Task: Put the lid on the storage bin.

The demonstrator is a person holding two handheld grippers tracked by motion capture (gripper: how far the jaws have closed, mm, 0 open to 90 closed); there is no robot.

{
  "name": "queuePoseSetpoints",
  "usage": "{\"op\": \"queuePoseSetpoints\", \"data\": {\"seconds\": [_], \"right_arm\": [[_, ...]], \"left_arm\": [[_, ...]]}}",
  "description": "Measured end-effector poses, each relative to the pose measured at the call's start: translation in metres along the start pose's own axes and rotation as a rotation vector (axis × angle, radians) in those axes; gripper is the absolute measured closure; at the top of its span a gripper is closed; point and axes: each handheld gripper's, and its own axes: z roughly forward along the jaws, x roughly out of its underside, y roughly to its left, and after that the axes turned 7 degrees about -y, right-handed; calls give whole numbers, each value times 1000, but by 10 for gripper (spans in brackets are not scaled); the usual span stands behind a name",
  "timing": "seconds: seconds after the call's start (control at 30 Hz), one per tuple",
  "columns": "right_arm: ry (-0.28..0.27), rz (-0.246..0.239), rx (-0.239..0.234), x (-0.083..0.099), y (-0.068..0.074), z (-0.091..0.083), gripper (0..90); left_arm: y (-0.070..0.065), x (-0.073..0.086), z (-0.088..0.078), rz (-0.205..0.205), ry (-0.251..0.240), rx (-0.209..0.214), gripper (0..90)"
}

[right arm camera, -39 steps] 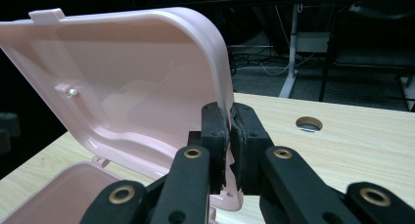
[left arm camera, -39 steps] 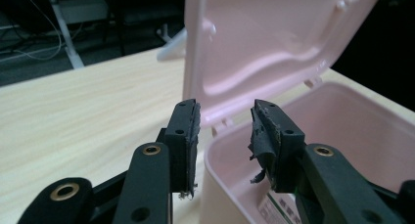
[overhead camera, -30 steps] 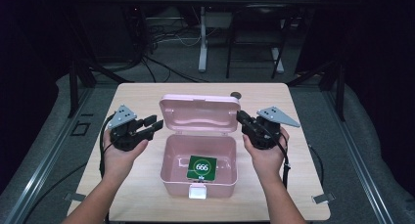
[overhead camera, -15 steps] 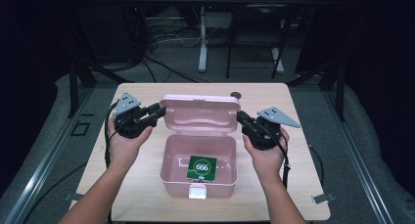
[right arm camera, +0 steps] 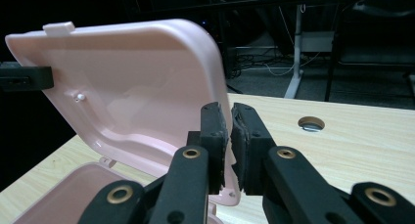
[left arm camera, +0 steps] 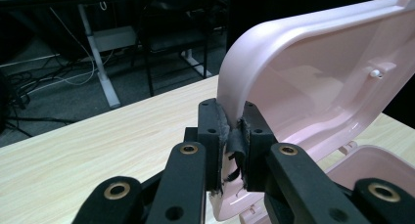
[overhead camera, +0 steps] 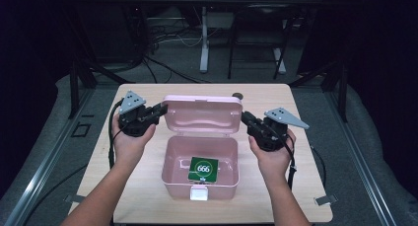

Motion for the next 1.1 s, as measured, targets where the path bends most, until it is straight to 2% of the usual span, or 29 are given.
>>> {"op": "queuePoseSetpoints", "data": {"seconds": [0.17,0.53,0.77,0.87,1.1], "right_arm": [[-12,23,6,-3,-6,-5,821],[-22,26,21,-5,-10,-6,811],[-16,18,-2,-3,-3,-3,786],[-18,16,2,-3,-3,-3,775],[-25,48,-21,-4,-6,-5,743]], "left_arm": [[0,0,-1,3,2,4,821],[-4,3,-11,3,-3,30,806],[-6,4,-17,0,0,46,787],[-7,5,-19,-3,-8,51,771],[-11,8,-25,-4,-14,60,733]]}}
